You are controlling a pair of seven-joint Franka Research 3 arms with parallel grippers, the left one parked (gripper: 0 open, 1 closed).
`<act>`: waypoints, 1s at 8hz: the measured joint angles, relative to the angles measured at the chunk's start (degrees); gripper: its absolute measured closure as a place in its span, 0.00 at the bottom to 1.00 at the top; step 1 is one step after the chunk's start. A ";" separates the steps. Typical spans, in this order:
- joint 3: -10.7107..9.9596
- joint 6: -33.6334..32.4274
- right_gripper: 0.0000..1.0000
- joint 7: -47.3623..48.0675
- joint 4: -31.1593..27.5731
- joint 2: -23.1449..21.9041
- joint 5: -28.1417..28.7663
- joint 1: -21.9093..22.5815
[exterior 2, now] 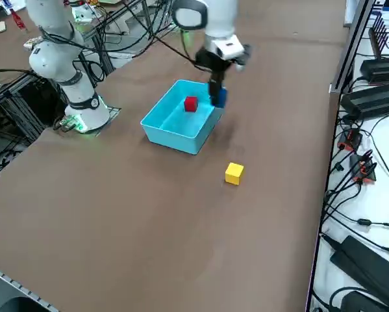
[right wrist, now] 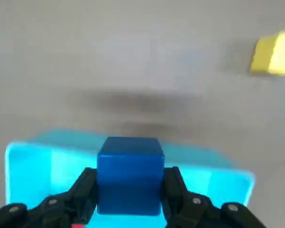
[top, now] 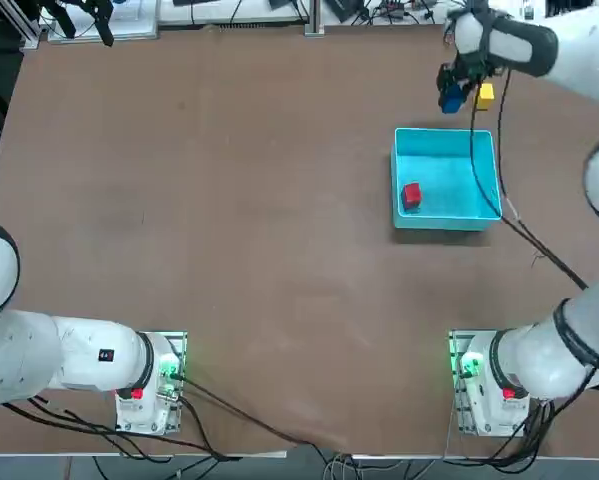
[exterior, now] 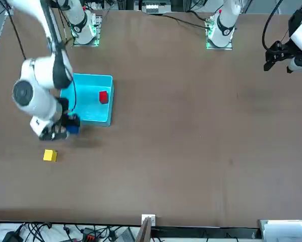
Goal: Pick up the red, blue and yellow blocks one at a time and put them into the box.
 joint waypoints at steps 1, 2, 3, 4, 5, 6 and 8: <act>0.13 1.30 0.30 1.38 -6.16 -3.96 0.00 1.58; 0.19 3.15 0.30 1.96 -11.97 -7.30 0.00 2.60; 0.20 4.68 0.30 2.11 -16.88 -9.63 0.00 3.40; 0.21 6.52 0.30 2.55 -20.55 -10.78 0.00 4.30; 0.23 9.46 0.30 3.20 -23.42 -11.06 0.00 5.14; 0.23 12.94 0.30 3.59 -25.90 -10.92 0.00 5.48; 0.15 16.19 0.29 3.62 -28.22 -9.85 0.00 5.49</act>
